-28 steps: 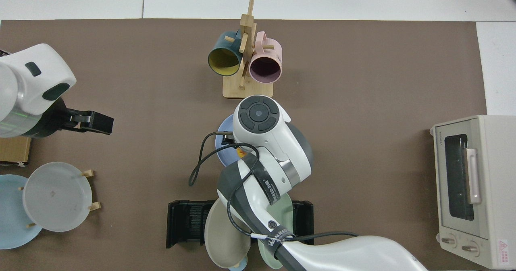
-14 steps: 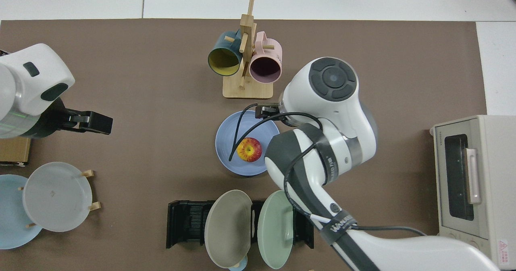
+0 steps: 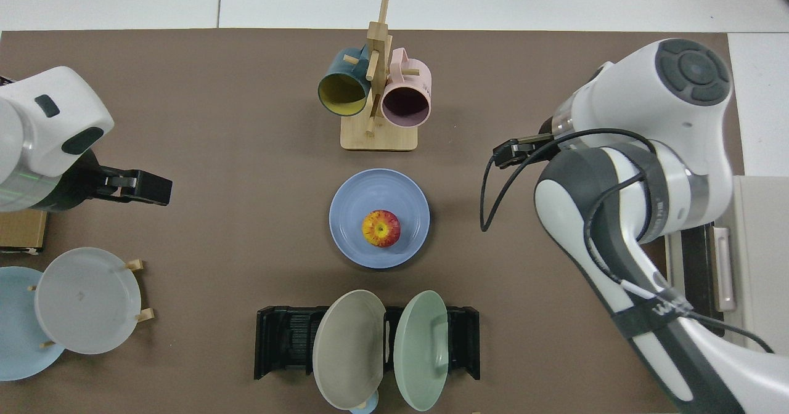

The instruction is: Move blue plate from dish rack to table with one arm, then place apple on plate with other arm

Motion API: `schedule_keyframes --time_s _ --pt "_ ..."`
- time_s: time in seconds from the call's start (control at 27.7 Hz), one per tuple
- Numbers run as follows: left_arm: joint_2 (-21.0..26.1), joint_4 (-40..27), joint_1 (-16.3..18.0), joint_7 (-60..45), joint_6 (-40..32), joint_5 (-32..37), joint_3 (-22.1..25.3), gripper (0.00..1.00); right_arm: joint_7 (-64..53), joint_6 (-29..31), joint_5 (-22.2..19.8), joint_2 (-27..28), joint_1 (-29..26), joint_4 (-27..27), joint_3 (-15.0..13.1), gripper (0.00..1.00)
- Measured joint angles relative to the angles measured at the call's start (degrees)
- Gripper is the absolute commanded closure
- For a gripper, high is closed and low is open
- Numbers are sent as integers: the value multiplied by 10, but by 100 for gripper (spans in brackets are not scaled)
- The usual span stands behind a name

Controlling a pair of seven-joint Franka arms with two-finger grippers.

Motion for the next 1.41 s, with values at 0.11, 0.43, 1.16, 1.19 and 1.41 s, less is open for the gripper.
schedule_keyframes --time_s 0.11,0.43,1.16,1.19,1.41 --pt "0 0 0 0 0 0 0 0 -43 -15 -2 -5 -31 -1 0 0" --pt "0 0 0 0 0 0 0 0 -79 -27 -5 -21 -109 0 -4 0" --pt "0 0 0 0 0 0 0 0 -79 -103 -50 -162 -153 -62 -12 0" --pt "0 0 0 0 0 0 0 0 -79 -101 -50 -164 -154 -66 -11 0" --pt "0 0 0 0 0 0 0 0 -79 -90 -50 -166 -157 -70 -3 0"
